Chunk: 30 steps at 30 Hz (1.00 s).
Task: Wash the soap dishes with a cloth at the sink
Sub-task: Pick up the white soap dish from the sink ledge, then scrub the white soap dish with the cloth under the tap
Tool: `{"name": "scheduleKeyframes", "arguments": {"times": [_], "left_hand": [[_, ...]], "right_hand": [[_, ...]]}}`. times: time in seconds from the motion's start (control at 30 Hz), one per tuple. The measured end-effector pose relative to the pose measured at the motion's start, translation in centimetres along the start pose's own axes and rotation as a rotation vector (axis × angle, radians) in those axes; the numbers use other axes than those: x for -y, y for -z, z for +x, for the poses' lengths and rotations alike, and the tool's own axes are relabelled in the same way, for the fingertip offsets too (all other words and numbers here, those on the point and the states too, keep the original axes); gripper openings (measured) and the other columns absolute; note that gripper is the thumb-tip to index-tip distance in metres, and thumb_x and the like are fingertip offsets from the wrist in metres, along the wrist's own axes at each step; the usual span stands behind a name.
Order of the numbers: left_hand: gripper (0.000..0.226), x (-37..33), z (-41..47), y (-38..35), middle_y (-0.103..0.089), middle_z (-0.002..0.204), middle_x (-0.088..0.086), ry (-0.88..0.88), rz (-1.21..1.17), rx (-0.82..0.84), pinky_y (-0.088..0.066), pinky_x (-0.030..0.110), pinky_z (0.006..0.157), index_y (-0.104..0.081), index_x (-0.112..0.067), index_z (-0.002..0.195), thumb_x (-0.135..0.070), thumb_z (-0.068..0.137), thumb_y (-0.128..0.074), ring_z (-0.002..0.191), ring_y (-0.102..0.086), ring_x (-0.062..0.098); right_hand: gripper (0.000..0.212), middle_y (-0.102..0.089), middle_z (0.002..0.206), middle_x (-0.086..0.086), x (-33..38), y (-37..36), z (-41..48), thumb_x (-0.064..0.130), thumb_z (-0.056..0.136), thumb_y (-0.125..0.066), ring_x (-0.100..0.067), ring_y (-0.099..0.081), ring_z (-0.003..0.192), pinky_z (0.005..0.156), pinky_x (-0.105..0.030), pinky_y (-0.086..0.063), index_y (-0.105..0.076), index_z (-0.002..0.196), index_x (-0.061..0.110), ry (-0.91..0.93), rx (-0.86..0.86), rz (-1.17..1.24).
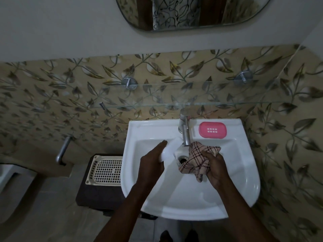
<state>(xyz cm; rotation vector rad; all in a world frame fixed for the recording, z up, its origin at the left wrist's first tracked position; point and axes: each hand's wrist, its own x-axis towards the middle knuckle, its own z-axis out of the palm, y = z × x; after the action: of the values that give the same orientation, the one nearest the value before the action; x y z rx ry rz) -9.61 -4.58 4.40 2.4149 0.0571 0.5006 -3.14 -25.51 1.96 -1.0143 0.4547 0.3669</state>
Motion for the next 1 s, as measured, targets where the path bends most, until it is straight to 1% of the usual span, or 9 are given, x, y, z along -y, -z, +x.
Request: {"name": "scheduleKeyframes", "arguments": {"times": [0.3, 0.43, 0.53, 0.6, 0.67, 0.73, 0.87, 0.93, 1.0], "left_hand": [[0.070, 0.2, 1.2, 2.4, -0.068, 0.128, 0.012, -0.254, 0.088, -0.077, -0.041, 0.018, 0.103, -0.065, -0.001, 0.128, 0.024, 0.063, -0.069, 0.115, -0.067, 0.028], [0.068, 0.9, 1.0, 1.0, -0.070, 0.122, 0.000, 0.146, -0.105, -0.043, -0.037, -0.008, 0.077, -0.055, -0.012, 0.140, 0.011, 0.077, -0.064, 0.085, -0.070, 0.016], [0.069, 1.6, 0.5, -0.5, -0.069, 0.121, -0.002, 0.383, -0.265, 0.056, -0.047, 0.003, 0.065, -0.052, -0.020, 0.143, 0.005, 0.078, -0.057, 0.063, -0.062, 0.011], [0.062, 1.9, 0.2, -1.1, -0.068, 0.125, 0.004, 0.508, -0.518, 0.170, -0.061, 0.026, 0.073, -0.060, -0.027, 0.133, -0.005, 0.076, -0.057, 0.081, -0.066, 0.006], [0.047, 2.1, 0.1, -1.6, -0.068, 0.120, 0.011, 0.602, -0.833, 0.276, -0.062, 0.044, 0.081, -0.066, -0.028, 0.119, -0.019, 0.073, -0.060, 0.106, -0.067, 0.028], [0.044, 2.1, 0.4, -2.0, -0.066, 0.123, 0.023, 0.647, -1.086, 0.417, -0.054, 0.053, 0.091, -0.064, -0.016, 0.123, -0.035, 0.083, -0.064, 0.115, -0.063, 0.039], [0.088, 2.4, 1.7, -2.0, -0.066, 0.128, 0.022, 1.053, -1.510, 0.554, -0.042, 0.051, 0.107, -0.059, -0.002, 0.131, -0.074, 0.089, -0.029, 0.122, -0.059, 0.036], [0.080, 2.4, 2.4, -1.7, -0.070, 0.118, 0.022, 1.205, -1.553, 0.612, -0.044, 0.049, 0.099, -0.066, -0.001, 0.120, -0.067, 0.095, -0.029, 0.115, -0.059, 0.036], [0.053, 2.0, 2.9, -1.1, -0.069, 0.102, 0.019, 1.203, -1.456, 0.681, -0.048, 0.042, 0.083, -0.070, -0.001, 0.102, -0.047, 0.093, -0.045, 0.095, -0.062, 0.031]], "right_hand": [[0.033, -0.063, 0.114, -0.034, 1.0, -0.7, -2.0, 0.002, 0.092, -0.054, -0.033, -0.067, 0.075, 0.052, -0.034, -0.058, -0.055, 0.123, -0.009, 0.026, -0.033, -0.046], [0.028, -0.068, 0.103, -0.030, 0.4, -1.1, -2.7, 0.003, 0.093, -0.052, -0.034, -0.069, 0.078, 0.059, -0.036, -0.059, -0.058, 0.118, -0.008, 0.017, -0.032, -0.053], [0.021, -0.070, 0.092, -0.027, -1.1, -1.8, -3.4, 0.003, 0.092, -0.051, -0.036, -0.071, 0.078, 0.064, -0.042, -0.060, -0.062, 0.109, -0.003, 0.034, 0.024, -0.051], [0.021, -0.070, 0.097, -0.022, -2.5, -2.8, -3.7, 0.004, 0.091, -0.054, -0.035, -0.070, 0.084, 0.068, -0.042, -0.059, -0.063, 0.111, 0.006, 0.084, 0.060, -0.140], [0.030, -0.072, 0.105, -0.011, -3.8, -4.0, -4.0, 0.007, 0.092, -0.056, -0.025, -0.072, 0.091, 0.070, -0.036, -0.059, -0.061, 0.120, 0.016, 0.130, 0.101, -0.300], [0.040, -0.070, 0.115, -0.001, -4.6, -5.2, -4.1, 0.014, 0.094, -0.056, -0.014, -0.070, 0.100, 0.080, -0.033, -0.059, -0.054, 0.132, 0.026, 0.147, 0.119, -0.459], [0.050, -0.058, 0.134, -0.005, -4.9, -6.6, -4.6, 0.009, 0.096, -0.047, -0.022, -0.059, 0.118, 0.099, -0.050, -0.051, -0.045, 0.142, 0.028, 0.097, 0.154, -0.600], [0.056, -0.053, 0.139, -0.009, -4.7, -6.7, -5.1, 0.004, 0.096, -0.044, -0.023, -0.056, 0.121, 0.099, -0.049, -0.051, -0.037, 0.147, 0.026, 0.106, 0.192, -0.664], [0.065, -0.058, 0.131, -0.020, -4.6, -6.5, -5.5, -0.001, 0.092, -0.045, -0.016, -0.062, 0.102, 0.085, -0.034, -0.057, -0.030, 0.150, 0.026, 0.157, 0.225, -0.790]]}}
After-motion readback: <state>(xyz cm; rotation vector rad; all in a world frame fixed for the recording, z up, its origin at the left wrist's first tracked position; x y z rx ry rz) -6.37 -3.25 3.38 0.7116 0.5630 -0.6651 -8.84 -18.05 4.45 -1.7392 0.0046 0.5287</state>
